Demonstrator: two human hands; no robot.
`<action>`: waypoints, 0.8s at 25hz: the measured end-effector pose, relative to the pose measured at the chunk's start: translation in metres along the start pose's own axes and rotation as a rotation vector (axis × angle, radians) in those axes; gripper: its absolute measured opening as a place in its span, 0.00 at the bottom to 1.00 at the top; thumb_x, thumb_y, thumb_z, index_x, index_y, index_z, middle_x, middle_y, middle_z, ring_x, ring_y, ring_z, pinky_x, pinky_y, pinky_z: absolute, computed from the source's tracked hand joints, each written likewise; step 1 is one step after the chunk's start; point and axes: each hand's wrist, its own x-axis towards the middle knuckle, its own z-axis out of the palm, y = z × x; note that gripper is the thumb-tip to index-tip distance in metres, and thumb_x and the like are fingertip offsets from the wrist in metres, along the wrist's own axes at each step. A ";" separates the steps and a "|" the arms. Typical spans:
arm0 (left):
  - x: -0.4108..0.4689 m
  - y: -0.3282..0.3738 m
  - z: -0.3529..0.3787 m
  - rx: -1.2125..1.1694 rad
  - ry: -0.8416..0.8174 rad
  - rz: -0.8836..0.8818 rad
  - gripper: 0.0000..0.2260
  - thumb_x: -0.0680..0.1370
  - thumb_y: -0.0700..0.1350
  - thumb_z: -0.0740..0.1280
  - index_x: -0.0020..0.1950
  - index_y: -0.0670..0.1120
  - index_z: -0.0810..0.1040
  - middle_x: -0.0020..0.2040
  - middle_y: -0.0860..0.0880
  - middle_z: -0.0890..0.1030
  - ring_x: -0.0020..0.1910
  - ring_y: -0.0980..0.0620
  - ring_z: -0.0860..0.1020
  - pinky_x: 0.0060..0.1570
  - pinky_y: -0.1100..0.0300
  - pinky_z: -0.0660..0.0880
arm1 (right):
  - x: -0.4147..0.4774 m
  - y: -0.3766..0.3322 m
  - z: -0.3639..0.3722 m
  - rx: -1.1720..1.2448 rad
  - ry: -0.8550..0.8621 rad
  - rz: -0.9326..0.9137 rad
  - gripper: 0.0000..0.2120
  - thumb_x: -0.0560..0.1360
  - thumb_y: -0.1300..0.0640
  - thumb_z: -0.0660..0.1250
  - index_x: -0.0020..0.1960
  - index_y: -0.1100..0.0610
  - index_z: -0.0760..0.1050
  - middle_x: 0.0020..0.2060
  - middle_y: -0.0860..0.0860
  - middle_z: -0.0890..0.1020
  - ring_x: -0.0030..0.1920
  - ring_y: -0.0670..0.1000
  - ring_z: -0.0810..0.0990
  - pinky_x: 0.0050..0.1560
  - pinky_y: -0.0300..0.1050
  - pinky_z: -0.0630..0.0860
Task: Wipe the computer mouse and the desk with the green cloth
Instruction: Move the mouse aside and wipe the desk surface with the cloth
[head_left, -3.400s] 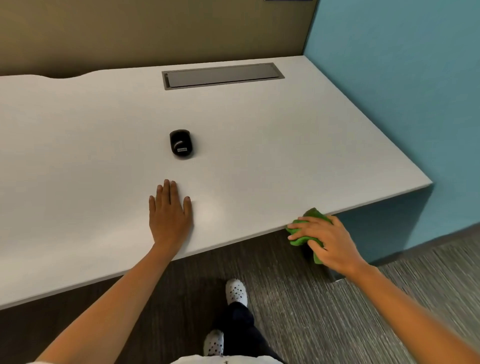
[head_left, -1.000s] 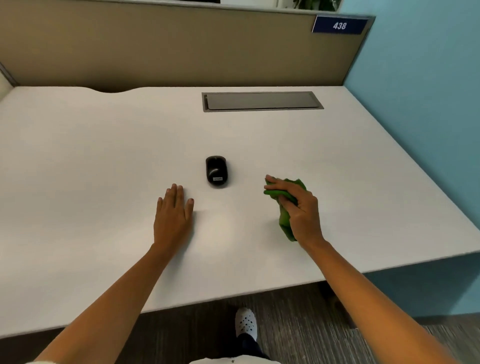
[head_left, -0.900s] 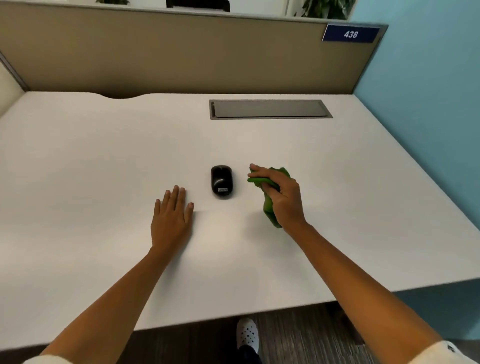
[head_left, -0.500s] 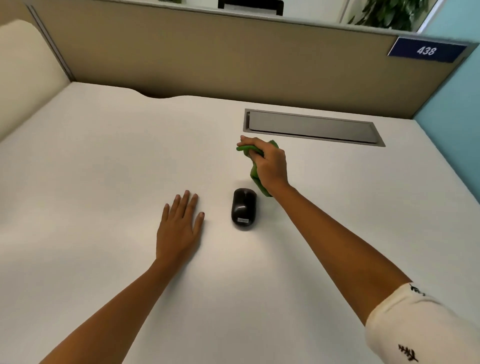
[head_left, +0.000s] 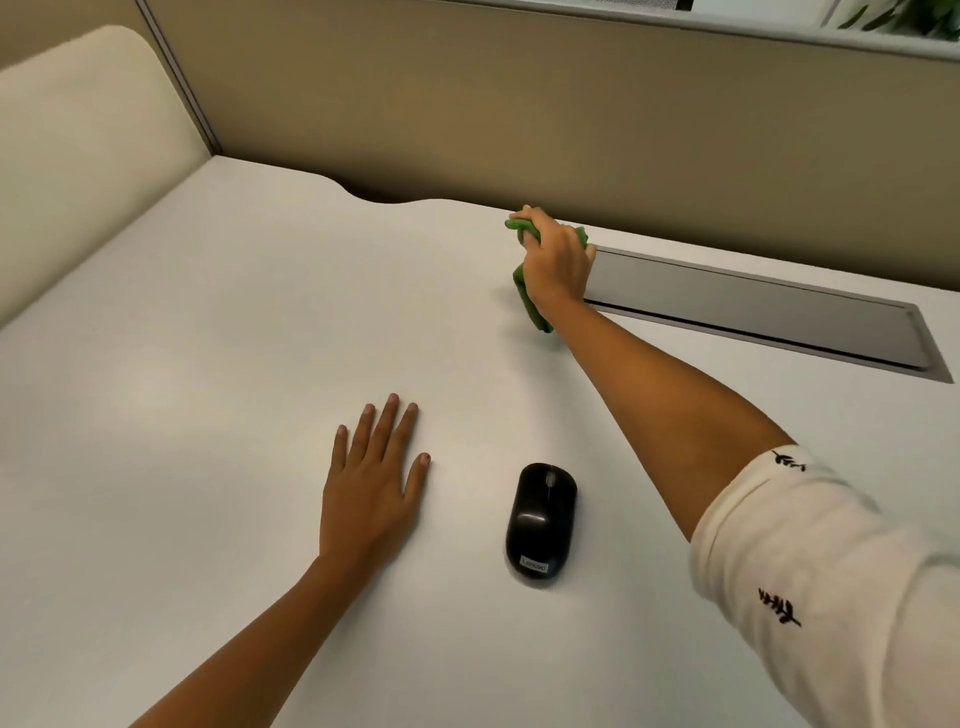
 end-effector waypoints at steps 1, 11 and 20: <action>0.008 -0.001 0.000 0.006 -0.005 -0.003 0.26 0.80 0.59 0.43 0.79 0.57 0.47 0.80 0.56 0.48 0.78 0.55 0.45 0.77 0.50 0.45 | 0.012 0.001 0.008 -0.043 0.011 0.000 0.15 0.79 0.59 0.56 0.58 0.48 0.77 0.54 0.50 0.83 0.57 0.54 0.76 0.59 0.53 0.64; 0.058 -0.008 0.006 0.030 0.005 -0.014 0.27 0.80 0.59 0.43 0.79 0.57 0.45 0.80 0.57 0.46 0.78 0.55 0.43 0.78 0.50 0.44 | 0.062 0.025 0.084 -0.125 -0.217 0.214 0.21 0.81 0.44 0.45 0.73 0.43 0.60 0.74 0.49 0.66 0.76 0.53 0.58 0.72 0.65 0.42; 0.059 -0.007 0.005 0.026 -0.003 -0.014 0.27 0.80 0.59 0.43 0.79 0.57 0.46 0.80 0.56 0.46 0.79 0.55 0.43 0.78 0.50 0.44 | 0.034 0.059 0.073 -0.353 -0.278 0.164 0.34 0.78 0.35 0.47 0.78 0.51 0.47 0.78 0.53 0.46 0.78 0.58 0.45 0.73 0.69 0.44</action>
